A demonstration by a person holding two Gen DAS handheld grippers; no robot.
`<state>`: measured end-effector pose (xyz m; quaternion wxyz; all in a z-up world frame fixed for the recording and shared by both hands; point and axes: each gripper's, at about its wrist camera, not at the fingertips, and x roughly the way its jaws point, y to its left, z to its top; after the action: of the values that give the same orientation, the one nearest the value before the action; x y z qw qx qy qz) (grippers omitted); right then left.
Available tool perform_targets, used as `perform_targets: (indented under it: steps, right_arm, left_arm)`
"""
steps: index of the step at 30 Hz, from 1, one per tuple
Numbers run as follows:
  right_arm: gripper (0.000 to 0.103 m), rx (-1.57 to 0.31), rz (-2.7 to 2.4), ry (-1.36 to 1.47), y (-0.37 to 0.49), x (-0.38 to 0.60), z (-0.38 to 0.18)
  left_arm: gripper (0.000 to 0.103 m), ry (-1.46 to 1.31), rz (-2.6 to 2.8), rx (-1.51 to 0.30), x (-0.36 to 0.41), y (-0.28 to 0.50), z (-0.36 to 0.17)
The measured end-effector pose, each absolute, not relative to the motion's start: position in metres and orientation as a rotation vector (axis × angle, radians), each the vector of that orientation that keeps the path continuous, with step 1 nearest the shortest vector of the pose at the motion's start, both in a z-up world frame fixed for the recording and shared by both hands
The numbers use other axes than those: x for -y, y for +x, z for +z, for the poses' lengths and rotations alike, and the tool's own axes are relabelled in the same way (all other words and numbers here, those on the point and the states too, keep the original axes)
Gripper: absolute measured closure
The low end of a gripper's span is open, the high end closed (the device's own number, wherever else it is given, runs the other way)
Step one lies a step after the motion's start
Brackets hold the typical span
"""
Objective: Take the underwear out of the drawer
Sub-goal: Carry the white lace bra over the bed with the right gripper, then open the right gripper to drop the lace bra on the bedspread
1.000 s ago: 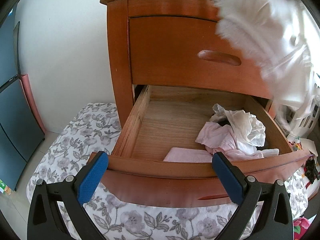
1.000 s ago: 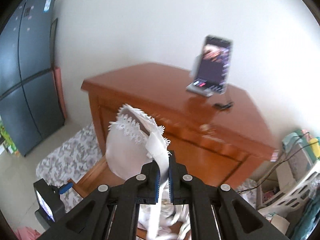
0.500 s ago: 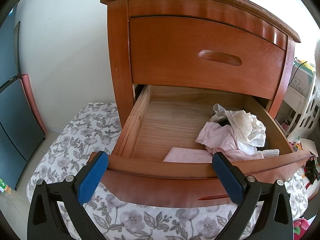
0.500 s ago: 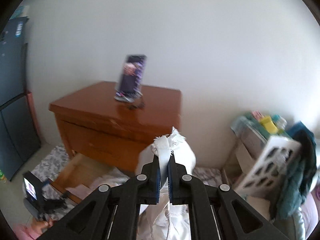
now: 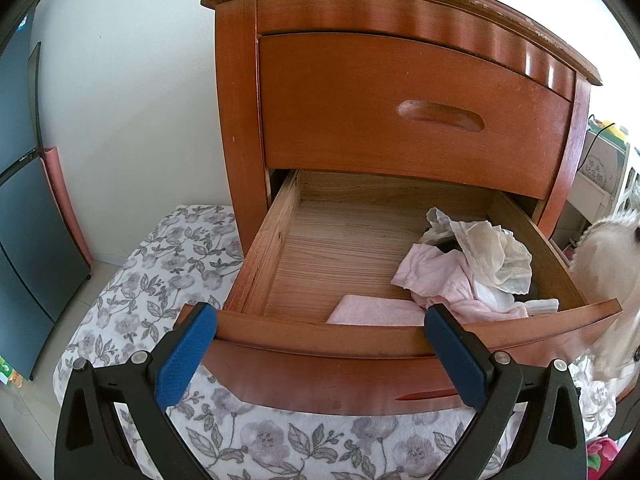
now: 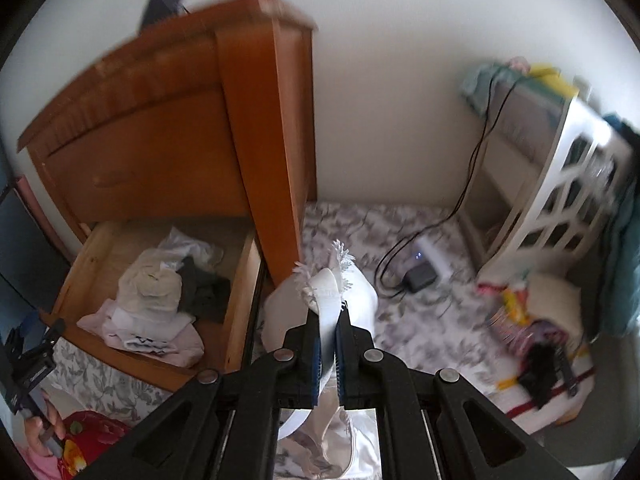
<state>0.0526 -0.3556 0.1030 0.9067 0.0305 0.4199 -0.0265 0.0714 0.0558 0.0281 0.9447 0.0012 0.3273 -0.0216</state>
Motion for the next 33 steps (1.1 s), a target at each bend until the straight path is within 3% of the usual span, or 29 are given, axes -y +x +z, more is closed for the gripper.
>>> perform_targets:
  steps: [13, 27, 29, 31, 33]
  right_arm:
    - [0.093, -1.165, -0.159, 0.018, 0.079, 0.37, -0.022]
    - [0.086, -1.196, -0.292, -0.031, 0.059, 0.41, -0.017]
    - [0.067, -1.183, -0.281, -0.033, 0.056, 0.409, -0.011]
    - [0.056, -1.168, -0.273, -0.036, 0.054, 0.407, -0.005]
    - [0.052, -1.155, -0.247, -0.04, 0.053, 0.402, -0.002]
  left_arm:
    - [0.0, 0.002, -0.044, -0.667, -0.056, 0.071, 0.028]
    - [0.0, 0.003, -0.044, -0.667, -0.056, 0.072, 0.028]
    - [0.0, 0.003, -0.044, -0.667, -0.056, 0.072, 0.028]
    - [0.0, 0.003, -0.044, -0.667, -0.056, 0.071, 0.028]
    - [0.0, 0.003, -0.044, -0.667, -0.056, 0.072, 0.028]
